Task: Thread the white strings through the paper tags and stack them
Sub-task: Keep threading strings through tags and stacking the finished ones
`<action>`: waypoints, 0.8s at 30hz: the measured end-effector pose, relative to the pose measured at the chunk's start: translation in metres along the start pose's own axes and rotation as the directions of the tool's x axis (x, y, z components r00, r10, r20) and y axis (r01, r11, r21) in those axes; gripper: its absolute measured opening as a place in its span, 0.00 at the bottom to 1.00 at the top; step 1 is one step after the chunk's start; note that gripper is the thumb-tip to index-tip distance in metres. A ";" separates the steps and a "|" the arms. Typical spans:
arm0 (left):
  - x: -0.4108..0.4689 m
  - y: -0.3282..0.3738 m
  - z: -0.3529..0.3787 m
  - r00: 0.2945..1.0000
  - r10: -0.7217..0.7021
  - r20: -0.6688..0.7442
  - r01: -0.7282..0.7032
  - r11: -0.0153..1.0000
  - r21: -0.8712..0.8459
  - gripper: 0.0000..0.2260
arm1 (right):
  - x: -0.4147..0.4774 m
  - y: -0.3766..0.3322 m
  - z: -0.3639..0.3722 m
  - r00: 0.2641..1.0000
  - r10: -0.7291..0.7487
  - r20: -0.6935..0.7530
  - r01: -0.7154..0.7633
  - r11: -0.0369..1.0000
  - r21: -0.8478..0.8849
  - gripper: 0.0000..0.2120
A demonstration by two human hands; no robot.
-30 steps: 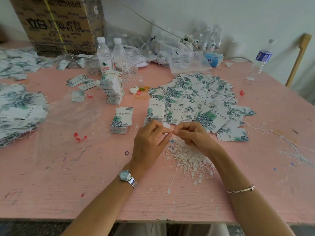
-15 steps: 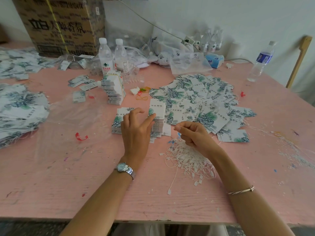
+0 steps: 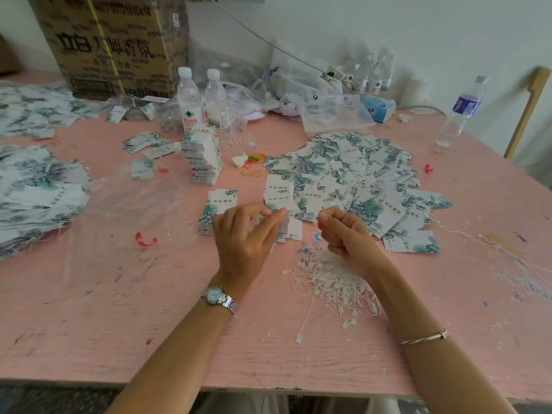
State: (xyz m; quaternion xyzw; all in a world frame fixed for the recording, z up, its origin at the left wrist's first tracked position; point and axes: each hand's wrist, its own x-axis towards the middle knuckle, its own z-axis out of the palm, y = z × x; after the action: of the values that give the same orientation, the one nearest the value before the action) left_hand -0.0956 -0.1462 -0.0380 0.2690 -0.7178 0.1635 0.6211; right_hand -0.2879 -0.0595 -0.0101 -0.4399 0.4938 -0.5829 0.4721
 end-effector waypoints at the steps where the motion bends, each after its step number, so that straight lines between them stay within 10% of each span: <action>1: -0.001 0.002 -0.001 0.999 0.045 -0.010 -0.046 0.999 -0.020 0.05 | 0.000 0.000 0.000 1.000 -0.005 -0.011 0.006 1.000 0.016 0.08; 10: -0.004 0.021 -0.009 0.949 0.301 0.099 -0.279 0.942 -0.186 0.04 | -0.001 -0.002 -0.001 0.994 -0.105 -0.027 0.106 0.994 0.020 0.03; 24: -0.008 0.024 -0.002 0.969 0.111 0.220 -0.028 0.937 -0.348 0.05 | 0.002 0.001 -0.006 0.994 -0.064 -0.092 0.070 0.996 0.060 0.04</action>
State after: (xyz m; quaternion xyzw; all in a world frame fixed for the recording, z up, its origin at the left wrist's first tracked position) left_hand -0.1071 -0.1245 -0.0435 0.1486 -0.8132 0.0251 0.5622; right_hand -0.2936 -0.0609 -0.0120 -0.4142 0.4808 -0.6332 0.4432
